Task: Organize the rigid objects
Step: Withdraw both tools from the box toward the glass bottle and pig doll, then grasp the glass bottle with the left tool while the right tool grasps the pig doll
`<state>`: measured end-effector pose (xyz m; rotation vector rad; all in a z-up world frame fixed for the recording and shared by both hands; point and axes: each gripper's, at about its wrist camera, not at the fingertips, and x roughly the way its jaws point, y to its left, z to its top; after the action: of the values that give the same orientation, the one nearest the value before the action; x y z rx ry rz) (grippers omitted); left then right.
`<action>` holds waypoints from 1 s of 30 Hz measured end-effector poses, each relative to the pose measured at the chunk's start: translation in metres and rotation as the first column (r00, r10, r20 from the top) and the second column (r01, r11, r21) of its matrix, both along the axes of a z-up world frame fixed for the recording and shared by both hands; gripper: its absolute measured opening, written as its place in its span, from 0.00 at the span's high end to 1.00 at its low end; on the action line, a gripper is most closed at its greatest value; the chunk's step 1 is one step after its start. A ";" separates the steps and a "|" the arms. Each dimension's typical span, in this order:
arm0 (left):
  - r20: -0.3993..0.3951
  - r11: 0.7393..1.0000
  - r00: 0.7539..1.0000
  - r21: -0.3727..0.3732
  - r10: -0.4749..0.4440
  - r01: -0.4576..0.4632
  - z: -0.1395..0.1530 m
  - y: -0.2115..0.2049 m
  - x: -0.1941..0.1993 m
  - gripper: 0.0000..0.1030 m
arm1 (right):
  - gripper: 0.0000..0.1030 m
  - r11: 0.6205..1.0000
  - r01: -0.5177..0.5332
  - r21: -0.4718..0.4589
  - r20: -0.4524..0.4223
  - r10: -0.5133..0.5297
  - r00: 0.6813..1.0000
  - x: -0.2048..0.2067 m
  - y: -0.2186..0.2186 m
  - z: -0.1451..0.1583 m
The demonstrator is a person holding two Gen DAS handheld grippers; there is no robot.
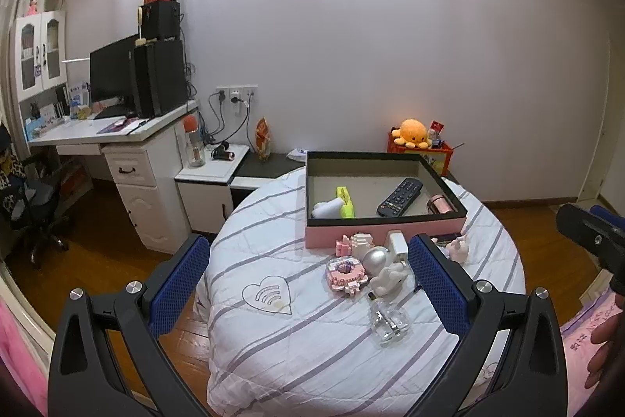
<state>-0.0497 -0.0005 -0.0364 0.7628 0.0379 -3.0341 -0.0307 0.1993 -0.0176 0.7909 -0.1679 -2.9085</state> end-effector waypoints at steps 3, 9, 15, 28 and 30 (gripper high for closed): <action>0.016 1.000 1.000 0.000 0.002 -0.002 -0.007 -0.001 -0.004 0.00 | 0.00 1.000 0.008 0.004 0.009 -0.008 1.000 -0.003 0.003 -0.003; 0.045 1.000 0.999 0.000 -0.007 0.007 -0.022 -0.001 -0.012 0.00 | 0.00 1.000 0.022 0.011 0.043 -0.022 0.999 -0.011 0.009 -0.015; 0.086 0.999 0.996 0.002 -0.032 0.032 -0.044 0.007 -0.022 0.00 | 0.00 0.999 0.041 0.027 0.091 -0.043 0.995 -0.024 0.017 -0.035; 0.215 0.997 0.974 0.000 -0.071 0.072 -0.110 0.047 -0.055 0.00 | 0.00 0.999 0.029 0.039 0.239 -0.037 0.970 -0.073 0.034 -0.100; 0.238 0.997 0.969 0.000 -0.071 0.073 -0.121 0.053 -0.062 0.00 | 0.00 0.999 0.024 0.038 0.258 -0.033 0.966 -0.083 0.037 -0.109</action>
<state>-0.1119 0.0527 -0.1571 1.1460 -0.0068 -2.9816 -0.1139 0.2361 -0.1268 1.1826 -0.1542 -2.8305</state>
